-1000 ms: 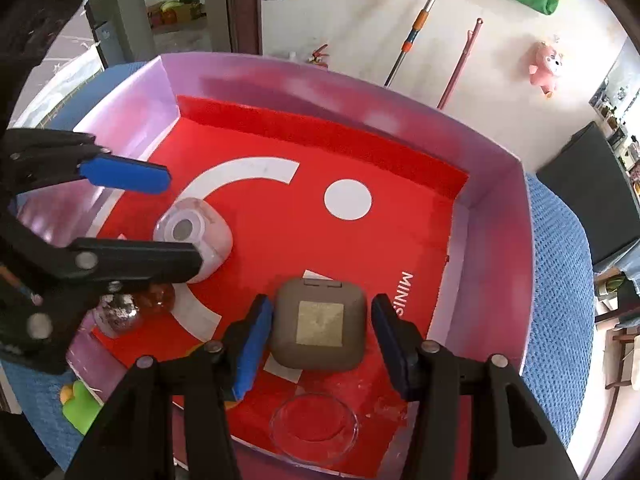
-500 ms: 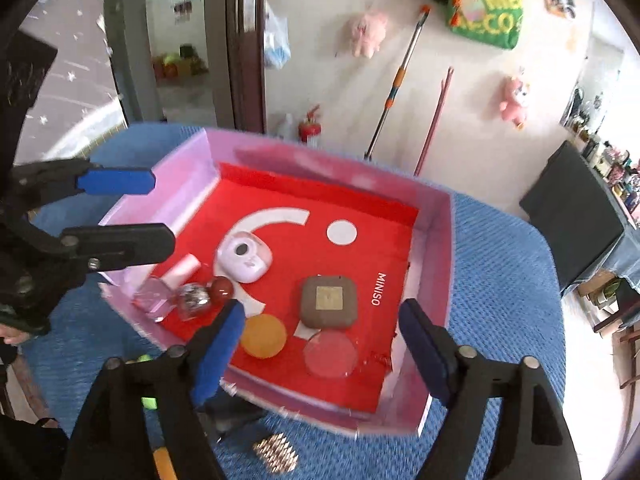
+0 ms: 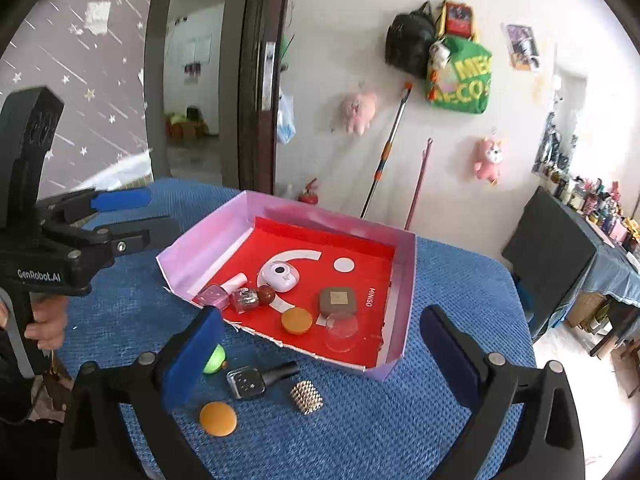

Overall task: Organize rigid objects
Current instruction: 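Withdraw both tools from the tray toward the remaining objects, then grasp the green frog toy with left tool while right tool grasps the gold studded cylinder, then carry the frog toy and gold cylinder into the tray and open both tools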

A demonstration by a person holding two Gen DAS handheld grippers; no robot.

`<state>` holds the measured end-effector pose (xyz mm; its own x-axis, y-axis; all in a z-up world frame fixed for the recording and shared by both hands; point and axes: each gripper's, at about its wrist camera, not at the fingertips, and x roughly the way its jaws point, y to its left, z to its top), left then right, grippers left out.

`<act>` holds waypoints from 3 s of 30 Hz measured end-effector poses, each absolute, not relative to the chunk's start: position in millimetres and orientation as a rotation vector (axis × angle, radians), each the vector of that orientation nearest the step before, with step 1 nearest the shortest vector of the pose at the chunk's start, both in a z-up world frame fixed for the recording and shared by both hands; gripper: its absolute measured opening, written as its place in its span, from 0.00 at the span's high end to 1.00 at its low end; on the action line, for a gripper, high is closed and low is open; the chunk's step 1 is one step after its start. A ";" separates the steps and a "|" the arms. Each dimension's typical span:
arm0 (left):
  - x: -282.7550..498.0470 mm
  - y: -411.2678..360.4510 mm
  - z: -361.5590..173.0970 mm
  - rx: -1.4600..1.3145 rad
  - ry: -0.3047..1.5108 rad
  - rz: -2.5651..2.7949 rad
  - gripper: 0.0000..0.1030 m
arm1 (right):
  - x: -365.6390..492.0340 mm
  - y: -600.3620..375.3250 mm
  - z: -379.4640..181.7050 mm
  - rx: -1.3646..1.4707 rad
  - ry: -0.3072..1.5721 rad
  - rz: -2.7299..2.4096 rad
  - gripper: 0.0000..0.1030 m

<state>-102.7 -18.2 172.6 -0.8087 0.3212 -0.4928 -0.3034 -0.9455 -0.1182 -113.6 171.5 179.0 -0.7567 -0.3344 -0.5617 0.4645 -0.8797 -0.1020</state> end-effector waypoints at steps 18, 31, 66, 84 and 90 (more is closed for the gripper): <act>-66.1 -5.4 93.1 -0.861 -0.029 2.762 0.06 | -78.7 196.0 107.9 0.760 0.105 -2.694 0.00; -85.6 -2.0 62.4 -1.021 -0.021 2.695 0.06 | -98.5 197.3 71.6 0.886 0.086 -2.648 0.00; -139.3 2.1 25.5 -1.235 -0.018 2.410 0.53 | -162.0 183.3 33.4 1.151 0.088 -2.430 0.72; -124.2 6.3 49.7 -1.147 -0.003 2.426 0.53 | -147.9 185.3 50.1 1.048 0.076 -2.442 0.74; -124.2 0.1 76.2 -1.081 -0.014 2.450 0.53 | -140.9 183.3 81.1 0.908 0.048 -2.452 0.74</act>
